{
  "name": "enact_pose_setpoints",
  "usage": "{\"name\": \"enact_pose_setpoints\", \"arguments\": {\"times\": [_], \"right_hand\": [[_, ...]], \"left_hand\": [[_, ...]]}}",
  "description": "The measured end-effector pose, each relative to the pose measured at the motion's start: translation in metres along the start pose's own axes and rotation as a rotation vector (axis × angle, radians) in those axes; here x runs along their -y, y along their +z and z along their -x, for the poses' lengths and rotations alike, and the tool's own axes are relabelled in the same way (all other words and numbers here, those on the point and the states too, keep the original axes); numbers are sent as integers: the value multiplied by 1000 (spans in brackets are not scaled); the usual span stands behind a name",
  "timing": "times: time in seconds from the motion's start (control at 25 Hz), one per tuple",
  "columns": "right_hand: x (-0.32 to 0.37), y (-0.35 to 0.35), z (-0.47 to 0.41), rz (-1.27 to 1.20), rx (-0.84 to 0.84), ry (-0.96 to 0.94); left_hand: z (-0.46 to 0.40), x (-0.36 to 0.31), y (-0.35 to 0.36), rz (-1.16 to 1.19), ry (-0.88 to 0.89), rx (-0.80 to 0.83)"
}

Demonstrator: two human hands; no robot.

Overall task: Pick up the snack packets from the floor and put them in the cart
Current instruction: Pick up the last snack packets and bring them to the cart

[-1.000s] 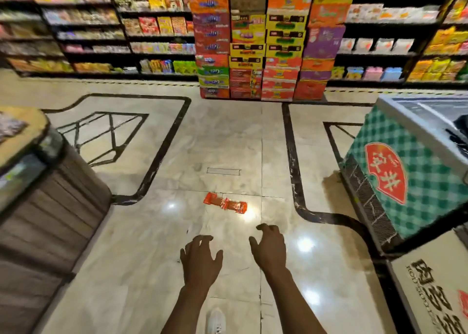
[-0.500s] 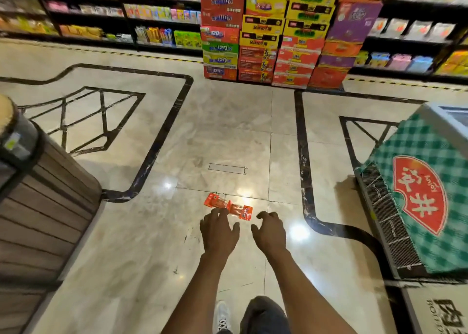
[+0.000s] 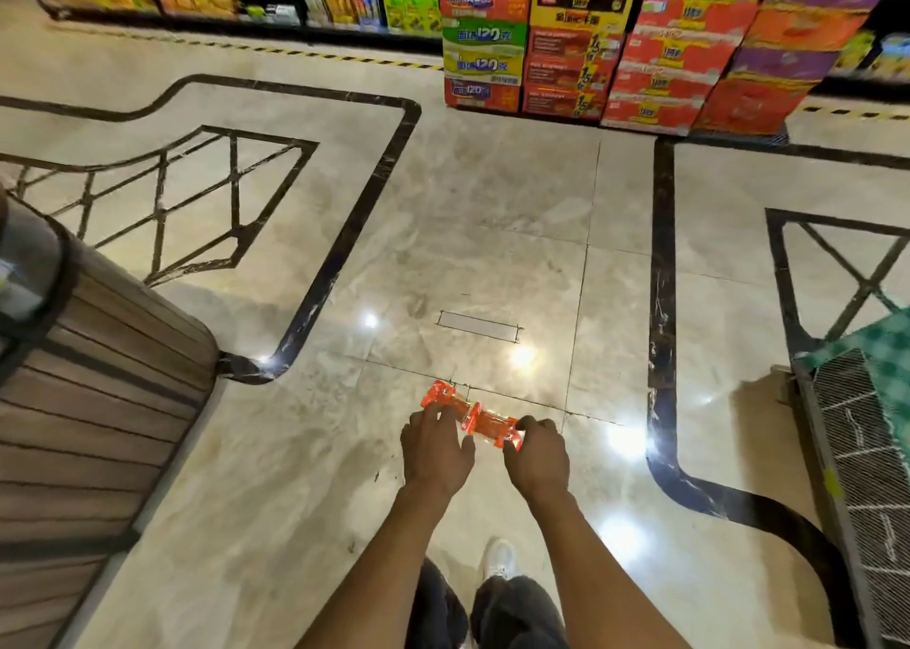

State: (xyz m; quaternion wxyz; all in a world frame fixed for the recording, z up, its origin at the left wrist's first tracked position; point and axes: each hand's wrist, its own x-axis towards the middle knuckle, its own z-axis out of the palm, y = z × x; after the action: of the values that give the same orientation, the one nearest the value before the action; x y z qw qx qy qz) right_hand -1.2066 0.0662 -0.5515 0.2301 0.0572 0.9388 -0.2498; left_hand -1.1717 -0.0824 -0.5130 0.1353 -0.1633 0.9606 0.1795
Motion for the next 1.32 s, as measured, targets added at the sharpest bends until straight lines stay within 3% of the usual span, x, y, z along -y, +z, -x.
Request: {"name": "enact_pose_setpoints", "arguments": {"times": [0.24,0.4,0.56,0.68,0.8,1.0,1.16,1.32], "right_hand": [[-21,86,-173,115,75,24],[-61,209,-313,201,167,23],[-128,329,-427,310,345,59],[-170,401,-498,465,446,-11],[-198,451,-525,594,466,-82],[-215,498,-536,645,312,-57],[-220,505,-544,673,297,3],[-215,488,-526,491,290,103]], "left_hand": [[-181,48,90,-146,27,130],[-310,103,217,-265,77,239],[-410,163,351,-434,163,493],[-480,204,437,-543,254,510],[-516,221,503,-654,409,470],[-527,229,567,-626,518,412],[-538,240,571,-596,362,446],[-516,239,556,-396,152,459]]}}
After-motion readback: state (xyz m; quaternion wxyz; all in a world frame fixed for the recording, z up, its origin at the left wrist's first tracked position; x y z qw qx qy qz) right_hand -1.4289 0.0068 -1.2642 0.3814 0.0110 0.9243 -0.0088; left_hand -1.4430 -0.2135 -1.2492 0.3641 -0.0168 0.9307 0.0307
